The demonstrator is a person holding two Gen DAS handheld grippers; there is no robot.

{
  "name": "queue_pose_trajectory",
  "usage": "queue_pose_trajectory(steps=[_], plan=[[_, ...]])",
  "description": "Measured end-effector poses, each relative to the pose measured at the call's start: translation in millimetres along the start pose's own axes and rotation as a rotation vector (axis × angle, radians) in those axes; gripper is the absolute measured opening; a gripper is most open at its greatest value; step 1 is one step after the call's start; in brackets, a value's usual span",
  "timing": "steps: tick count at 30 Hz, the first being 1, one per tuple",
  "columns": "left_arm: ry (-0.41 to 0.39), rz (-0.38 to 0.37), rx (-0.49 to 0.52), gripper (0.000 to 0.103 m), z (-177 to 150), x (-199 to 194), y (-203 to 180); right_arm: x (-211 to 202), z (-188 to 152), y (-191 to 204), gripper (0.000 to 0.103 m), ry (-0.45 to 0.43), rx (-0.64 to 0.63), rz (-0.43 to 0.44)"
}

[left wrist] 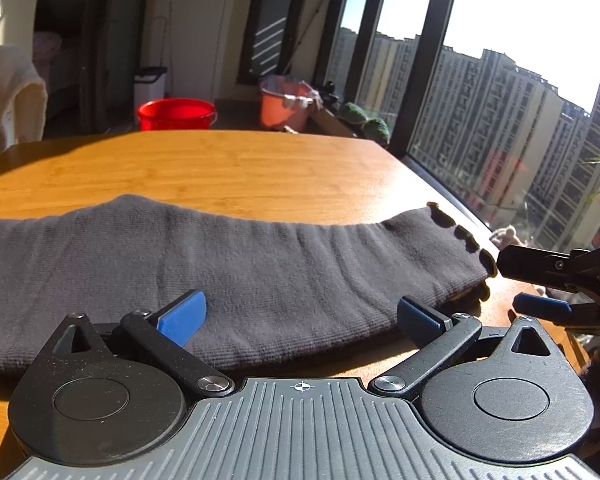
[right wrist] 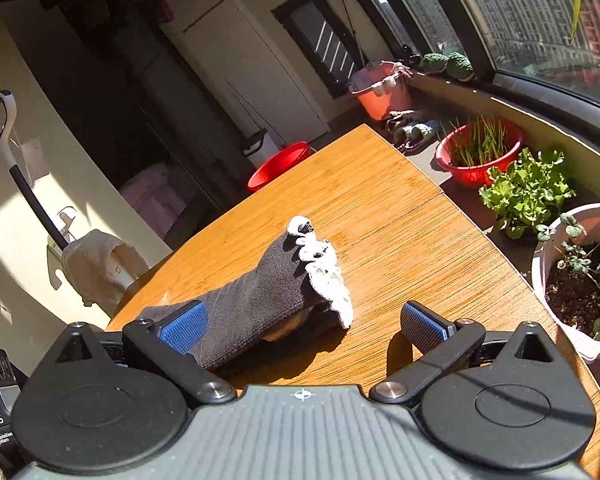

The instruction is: Fold clothes

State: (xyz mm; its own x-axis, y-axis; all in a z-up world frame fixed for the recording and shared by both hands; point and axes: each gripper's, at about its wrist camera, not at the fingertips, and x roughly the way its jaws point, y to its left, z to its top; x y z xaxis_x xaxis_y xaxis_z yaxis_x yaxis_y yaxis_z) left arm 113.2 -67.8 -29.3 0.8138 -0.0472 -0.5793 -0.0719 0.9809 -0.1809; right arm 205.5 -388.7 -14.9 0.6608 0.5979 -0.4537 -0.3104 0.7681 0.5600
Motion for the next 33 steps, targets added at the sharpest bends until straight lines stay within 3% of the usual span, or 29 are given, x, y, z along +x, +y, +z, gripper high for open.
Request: queue_pose_trajectory(steps=[1, 3, 4, 5, 9, 10, 11, 14, 18, 22, 26, 30, 33], plan=[[0.004, -0.013, -0.011, 0.103, 0.9, -1.0, 0.1, 0.7, 1.7, 0.2, 0.102, -0.005, -0.007, -0.006], [0.011, -0.04, -0.033, 0.103, 2.8, -3.0, 0.4, 5.3, 6.1, 0.4, 0.08, 0.007, -0.024, -0.025], [0.014, -0.054, -0.044, 0.103, 3.8, -4.1, 0.6, 9.0, 7.9, -0.7, 0.056, 0.024, -0.017, -0.033], [0.018, -0.067, -0.055, 0.103, 4.7, -5.1, 0.7, 10.9, 9.0, -2.2, 0.047, 0.029, -0.01, -0.038], [0.031, -0.12, -0.104, 0.103, 9.5, -9.1, 3.0, 14.4, 12.9, -5.9, 0.042, 0.019, -0.01, -0.061], [0.029, -0.129, -0.125, 0.103, 14.2, -10.1, 8.8, 15.1, 14.4, -3.9, 0.034, 0.014, -0.027, -0.07], [0.026, -0.133, -0.136, 0.103, 19.2, -11.2, 13.7, 15.9, 16.5, 2.1, 0.026, 0.011, -0.066, -0.075], [-0.006, -0.125, -0.128, 0.103, 35.5, -16.3, 22.0, 16.6, 13.5, 33.5, 0.018, 0.002, -0.252, -0.079], [-0.021, -0.147, -0.079, 0.101, 52.5, -16.3, 10.1, 26.0, -13.2, 81.4, 0.014, 0.008, -0.534, -0.134], [0.0, -0.146, -0.014, 0.065, 53.8, -2.6, -6.6, 32.9, -38.7, 109.9, 0.014, -0.007, -0.699, -0.17], [0.025, -0.118, 0.025, 0.062, 50.3, 13.5, -14.1, 37.9, -44.8, 121.1, 0.014, 0.027, -0.746, -0.175], [0.049, -0.089, 0.064, 0.058, 46.9, 29.5, -21.7, 27.2, -32.4, 109.8, 0.016, 0.036, -0.679, -0.12], [0.068, -0.067, 0.093, 0.056, 44.3, 41.5, -27.4, 2.2, -20.7, 92.9, 0.019, -0.007, -0.616, -0.109]])
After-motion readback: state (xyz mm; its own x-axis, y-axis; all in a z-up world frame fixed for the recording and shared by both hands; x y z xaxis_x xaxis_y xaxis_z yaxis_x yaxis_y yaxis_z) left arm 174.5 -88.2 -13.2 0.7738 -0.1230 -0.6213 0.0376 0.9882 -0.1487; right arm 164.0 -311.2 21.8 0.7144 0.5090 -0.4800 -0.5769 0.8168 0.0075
